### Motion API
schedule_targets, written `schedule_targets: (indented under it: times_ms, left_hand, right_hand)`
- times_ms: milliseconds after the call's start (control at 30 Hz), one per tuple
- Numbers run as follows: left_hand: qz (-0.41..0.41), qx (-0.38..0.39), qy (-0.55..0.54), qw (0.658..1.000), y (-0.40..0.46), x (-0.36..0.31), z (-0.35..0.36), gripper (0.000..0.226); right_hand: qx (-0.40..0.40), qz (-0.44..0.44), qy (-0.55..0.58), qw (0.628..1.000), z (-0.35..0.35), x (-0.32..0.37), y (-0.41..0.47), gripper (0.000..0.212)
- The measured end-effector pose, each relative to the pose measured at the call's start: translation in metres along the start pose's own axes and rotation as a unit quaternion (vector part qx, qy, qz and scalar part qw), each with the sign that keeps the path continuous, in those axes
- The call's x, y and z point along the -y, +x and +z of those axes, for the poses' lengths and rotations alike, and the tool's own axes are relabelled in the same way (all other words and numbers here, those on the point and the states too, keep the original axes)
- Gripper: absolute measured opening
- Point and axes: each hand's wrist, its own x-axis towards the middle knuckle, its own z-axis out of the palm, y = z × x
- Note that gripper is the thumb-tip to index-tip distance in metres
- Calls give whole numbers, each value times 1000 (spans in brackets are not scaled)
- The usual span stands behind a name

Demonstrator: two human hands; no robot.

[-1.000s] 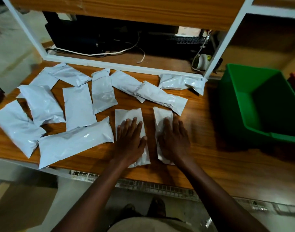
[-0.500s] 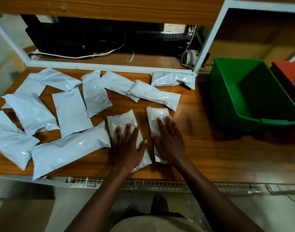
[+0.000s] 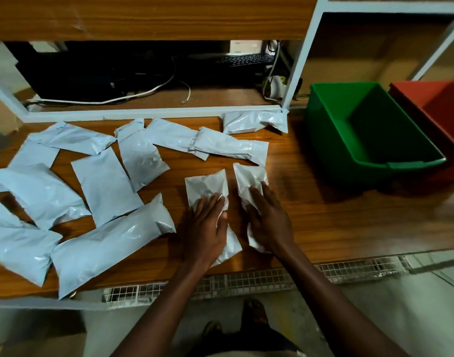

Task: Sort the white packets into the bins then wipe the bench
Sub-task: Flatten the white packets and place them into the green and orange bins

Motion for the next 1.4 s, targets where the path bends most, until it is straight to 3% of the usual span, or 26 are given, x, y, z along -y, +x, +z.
schedule_targets:
  times_ms: [167, 500, 800, 1000, 1233, 1400]
  left_hand:
    - [45, -26, -83, 995, 12, -25, -8, 46]
    - [105, -27, -124, 986, 65, -91, -1, 46]
    - [209, -157, -101, 960, 131, -192, 30, 43]
    - [177, -172, -18, 969, 185, -287, 47, 48]
    - [104, -100, 55, 988, 244, -356, 84, 58]
    - [75, -29, 129, 988, 274, -360, 122, 49]
  right_hand:
    - [-70, -7, 27, 997, -34, 8, -10, 57]
    - [-159, 0, -12, 987, -134, -11, 6, 56]
    - [-208, -13, -6, 978, -236, -88, 61, 57]
    - [-181, -37, -13, 983, -293, -161, 124, 51]
    - [-73, -36, -40, 996, -303, -218, 192, 50]
    - [-14, -14, -71, 997, -284, -240, 231, 49]
